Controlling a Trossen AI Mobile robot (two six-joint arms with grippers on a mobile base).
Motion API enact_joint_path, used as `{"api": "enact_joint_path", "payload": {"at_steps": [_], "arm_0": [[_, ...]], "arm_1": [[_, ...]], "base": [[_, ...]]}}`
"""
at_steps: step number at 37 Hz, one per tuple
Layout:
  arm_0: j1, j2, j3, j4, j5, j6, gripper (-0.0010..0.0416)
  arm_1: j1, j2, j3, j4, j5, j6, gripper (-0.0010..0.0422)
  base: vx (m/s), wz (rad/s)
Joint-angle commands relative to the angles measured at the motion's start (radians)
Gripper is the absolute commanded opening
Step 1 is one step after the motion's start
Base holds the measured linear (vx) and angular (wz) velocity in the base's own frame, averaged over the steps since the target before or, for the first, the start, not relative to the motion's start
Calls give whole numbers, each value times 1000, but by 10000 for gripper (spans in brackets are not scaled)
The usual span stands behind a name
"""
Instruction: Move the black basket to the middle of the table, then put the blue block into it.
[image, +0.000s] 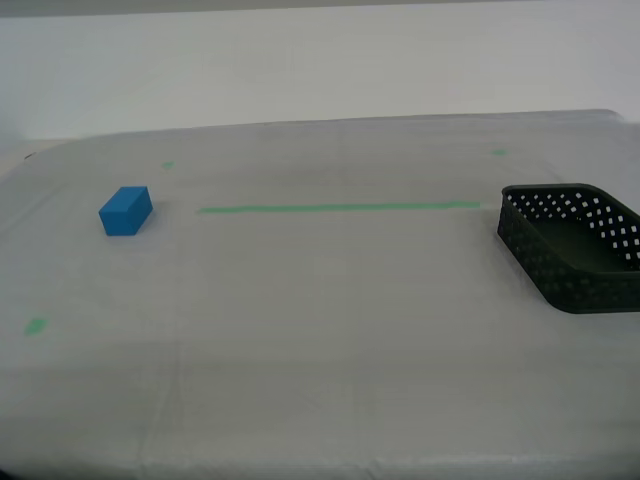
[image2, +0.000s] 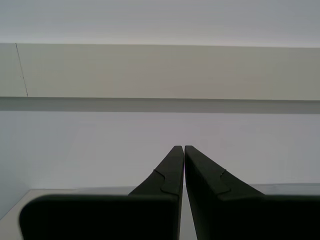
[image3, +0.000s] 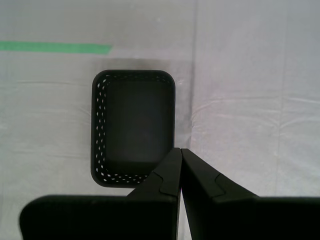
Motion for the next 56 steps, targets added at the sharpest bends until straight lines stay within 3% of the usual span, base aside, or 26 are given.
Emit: {"api": "enact_joint_path", "payload": {"at_steps": [1,8,12,27,35,41,45,56], "arm_0": [[1,0,7,-2,-2,4,0],[1,0,9,-2,-2,14,6],[1,0,8,-2,-1,14,32],[1,0,3,-1,51,21,218],[1,0,-2,-1,54,29,329],[1,0,-2,-1,49,33,385],[1,0,-2,1,49,33,403],[1,0,-2,37,19,36,393]], "arm_1": [[0,-1,0,4,-1,1,0],[0,0,0,4,-1,1,0],[0,0,0,4,-1,1,0],[0,-1,0,4,-1,1,0],[0,0,0,4,-1,1,0],[0,0,0,4,-1,1,0],[0,-1,0,4,-1,1,0],[0,0,0,4,-1,1,0]], "base": [[0,0],[0,0],[0,0],[0,0],[0,0],[0,0],[0,0],[0,0]]}}
